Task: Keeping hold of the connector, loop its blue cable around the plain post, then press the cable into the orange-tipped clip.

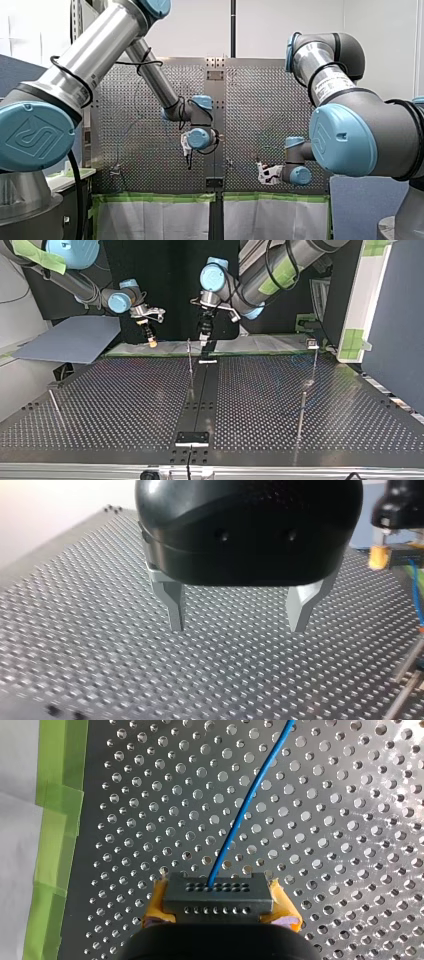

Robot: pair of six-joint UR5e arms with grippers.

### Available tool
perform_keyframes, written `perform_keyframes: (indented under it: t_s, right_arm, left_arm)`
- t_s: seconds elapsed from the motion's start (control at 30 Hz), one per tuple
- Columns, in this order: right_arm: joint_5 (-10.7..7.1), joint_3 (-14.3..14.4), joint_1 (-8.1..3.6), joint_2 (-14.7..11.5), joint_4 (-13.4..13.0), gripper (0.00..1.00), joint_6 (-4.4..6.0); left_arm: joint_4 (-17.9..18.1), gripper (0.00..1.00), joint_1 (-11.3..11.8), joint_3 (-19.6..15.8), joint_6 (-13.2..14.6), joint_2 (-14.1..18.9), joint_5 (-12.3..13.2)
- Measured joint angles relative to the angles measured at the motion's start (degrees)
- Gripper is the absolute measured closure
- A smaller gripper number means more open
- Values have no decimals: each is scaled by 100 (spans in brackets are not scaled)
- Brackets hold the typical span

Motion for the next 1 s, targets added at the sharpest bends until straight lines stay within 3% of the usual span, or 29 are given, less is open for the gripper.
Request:
perform_keyframes:
  t_s: [0.2, 0.67, 1.0]
  right_arm:
    - [3, -1, 0, 1, 0, 100, 10]
    - [6, -1, -2, 1, -36, 100, 48]
    - [-5, -2, -1, 1, -62, 100, 136]
  left_arm:
    - [169, 0, -9, -324, 89, 324, 29]
    - [276, 0, -8, -1114, -34, 1115, 35]
    - [299, 0, -4, -1683, 62, 1684, -40]
